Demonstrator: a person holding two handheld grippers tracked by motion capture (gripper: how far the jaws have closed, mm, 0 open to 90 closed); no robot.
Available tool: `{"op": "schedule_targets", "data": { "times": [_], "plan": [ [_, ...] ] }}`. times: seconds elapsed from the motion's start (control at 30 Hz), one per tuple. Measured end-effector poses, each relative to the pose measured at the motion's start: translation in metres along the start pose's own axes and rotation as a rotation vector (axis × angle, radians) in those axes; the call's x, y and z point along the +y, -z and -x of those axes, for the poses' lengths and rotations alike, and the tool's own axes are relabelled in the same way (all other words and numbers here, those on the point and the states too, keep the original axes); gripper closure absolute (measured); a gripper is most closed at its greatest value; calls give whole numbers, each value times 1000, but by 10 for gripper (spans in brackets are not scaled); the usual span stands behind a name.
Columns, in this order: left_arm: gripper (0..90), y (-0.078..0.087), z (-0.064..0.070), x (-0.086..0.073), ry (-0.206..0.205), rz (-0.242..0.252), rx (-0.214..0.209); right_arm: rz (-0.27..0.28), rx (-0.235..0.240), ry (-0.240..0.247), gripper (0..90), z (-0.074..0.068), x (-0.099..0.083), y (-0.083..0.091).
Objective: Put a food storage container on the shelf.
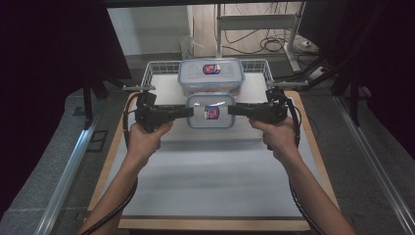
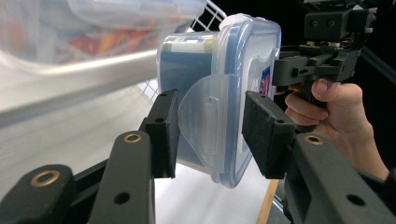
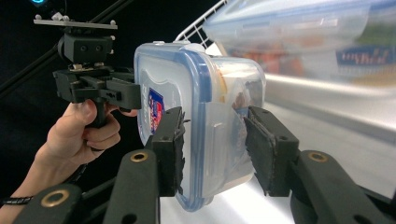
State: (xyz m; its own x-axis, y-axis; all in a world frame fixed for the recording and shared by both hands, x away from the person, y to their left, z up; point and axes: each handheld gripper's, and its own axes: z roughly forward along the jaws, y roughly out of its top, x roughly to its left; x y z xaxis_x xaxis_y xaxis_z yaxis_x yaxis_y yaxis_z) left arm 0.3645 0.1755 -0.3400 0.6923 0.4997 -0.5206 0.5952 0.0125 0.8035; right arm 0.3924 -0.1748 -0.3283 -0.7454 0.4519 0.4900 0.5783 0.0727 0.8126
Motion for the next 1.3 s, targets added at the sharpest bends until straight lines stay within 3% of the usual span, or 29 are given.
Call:
{"op": "schedule_targets", "data": {
  "times": [0.83, 1.3],
  "plan": [
    [572, 0, -9, 67, 29, 43, 5, 39, 7, -49, 576, 9, 64, -6],
    [572, -11, -27, 91, 77, 79, -7, 72, -6, -79, 576, 24, 94, -11]
  ]
}}
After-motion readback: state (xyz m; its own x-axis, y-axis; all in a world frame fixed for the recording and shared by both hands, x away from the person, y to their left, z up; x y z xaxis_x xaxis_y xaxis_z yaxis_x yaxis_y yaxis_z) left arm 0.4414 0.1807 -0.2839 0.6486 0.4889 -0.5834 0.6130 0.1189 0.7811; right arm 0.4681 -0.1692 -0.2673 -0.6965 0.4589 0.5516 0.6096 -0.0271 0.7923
